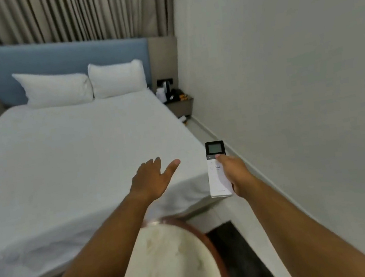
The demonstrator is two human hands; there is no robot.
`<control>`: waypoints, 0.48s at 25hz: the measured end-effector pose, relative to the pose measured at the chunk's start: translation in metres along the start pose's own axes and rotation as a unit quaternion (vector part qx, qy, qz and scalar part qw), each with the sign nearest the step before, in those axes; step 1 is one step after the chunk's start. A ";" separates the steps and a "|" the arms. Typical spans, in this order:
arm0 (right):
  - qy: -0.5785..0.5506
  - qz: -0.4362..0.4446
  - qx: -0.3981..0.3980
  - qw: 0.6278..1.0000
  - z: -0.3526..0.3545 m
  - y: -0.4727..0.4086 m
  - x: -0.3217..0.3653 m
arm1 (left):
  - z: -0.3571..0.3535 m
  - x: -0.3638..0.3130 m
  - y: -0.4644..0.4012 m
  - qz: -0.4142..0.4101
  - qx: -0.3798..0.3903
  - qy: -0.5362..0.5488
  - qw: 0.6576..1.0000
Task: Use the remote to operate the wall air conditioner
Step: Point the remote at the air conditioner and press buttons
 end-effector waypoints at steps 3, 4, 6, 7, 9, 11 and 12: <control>-0.006 0.042 -0.060 0.997 0.059 0.024 0.054 | 0.028 -0.076 -0.021 -0.133 -0.036 -0.070 0.988; -0.011 0.062 -0.084 0.995 0.083 0.035 0.073 | 0.037 -0.107 -0.027 -0.187 -0.054 -0.091 0.977; -0.012 0.096 -0.123 0.988 0.123 0.053 0.107 | 0.050 -0.156 -0.033 -0.276 -0.091 -0.117 0.950; -0.010 0.118 -0.146 0.982 0.146 0.065 0.126 | 0.057 -0.185 -0.035 -0.313 -0.109 -0.117 0.936; -0.013 0.154 -0.188 0.970 0.184 0.088 0.156 | 0.067 -0.231 -0.037 -0.357 -0.139 -0.106 0.917; -0.030 0.196 -0.234 0.952 0.224 0.115 0.187 | 0.075 -0.279 -0.035 -0.393 -0.176 -0.101 0.897; -0.031 0.205 -0.248 0.946 0.236 0.125 0.200 | 0.078 -0.295 -0.034 -0.401 -0.187 -0.102 0.891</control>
Point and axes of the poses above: each hand's wrist, its own y-axis away from the middle knuckle, its own z-axis out of the back of the hand, x = y × z, the point moved 1 cm from there along -y, towards the middle knuckle, and after that the axes turned 12 degrees about y, right-handed, at the moved point
